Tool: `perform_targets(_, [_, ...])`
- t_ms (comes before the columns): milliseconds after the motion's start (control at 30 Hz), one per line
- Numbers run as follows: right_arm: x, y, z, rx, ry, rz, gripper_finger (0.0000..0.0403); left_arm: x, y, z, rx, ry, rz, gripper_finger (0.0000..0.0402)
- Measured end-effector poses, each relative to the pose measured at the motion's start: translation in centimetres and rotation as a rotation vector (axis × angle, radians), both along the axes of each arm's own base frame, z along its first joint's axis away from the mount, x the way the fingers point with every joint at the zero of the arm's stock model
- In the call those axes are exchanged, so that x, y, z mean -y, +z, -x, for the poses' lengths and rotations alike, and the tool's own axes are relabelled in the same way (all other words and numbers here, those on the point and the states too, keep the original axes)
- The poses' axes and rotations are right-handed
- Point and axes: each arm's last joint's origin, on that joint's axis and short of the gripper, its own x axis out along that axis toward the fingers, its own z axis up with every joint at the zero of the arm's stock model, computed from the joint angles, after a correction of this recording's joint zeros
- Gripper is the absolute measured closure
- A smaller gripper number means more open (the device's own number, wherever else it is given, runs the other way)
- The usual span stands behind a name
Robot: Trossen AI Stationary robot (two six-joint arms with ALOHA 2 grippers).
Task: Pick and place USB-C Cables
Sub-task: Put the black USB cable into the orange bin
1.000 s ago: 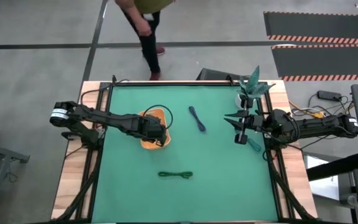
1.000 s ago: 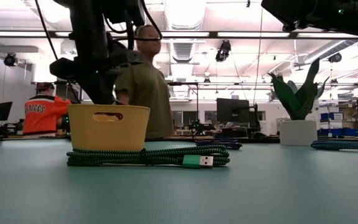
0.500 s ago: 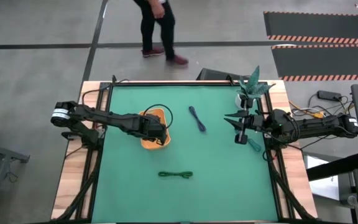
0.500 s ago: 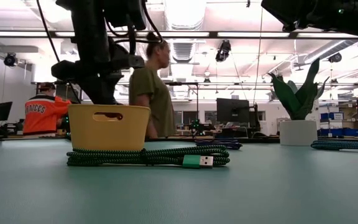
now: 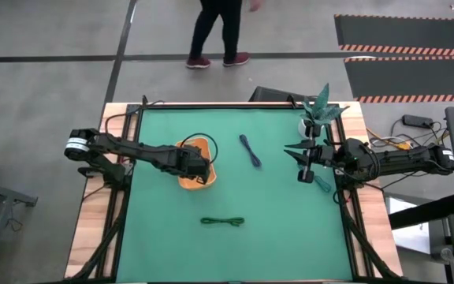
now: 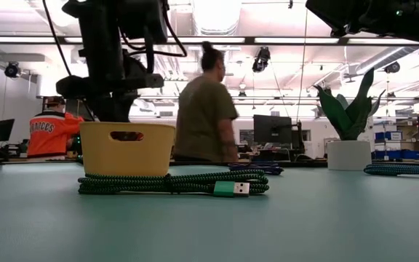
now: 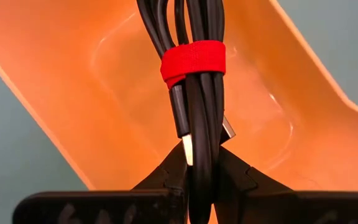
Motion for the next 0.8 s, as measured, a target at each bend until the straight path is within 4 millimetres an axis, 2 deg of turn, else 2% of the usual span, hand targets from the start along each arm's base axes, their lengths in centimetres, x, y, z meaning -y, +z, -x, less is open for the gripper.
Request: perform_targets(800, [0.00,0.01,0.00,0.001,0.000,0.000,0.0355,-0.14,-0.45,-0.29,0.050,0.007,-0.053,0.0375])
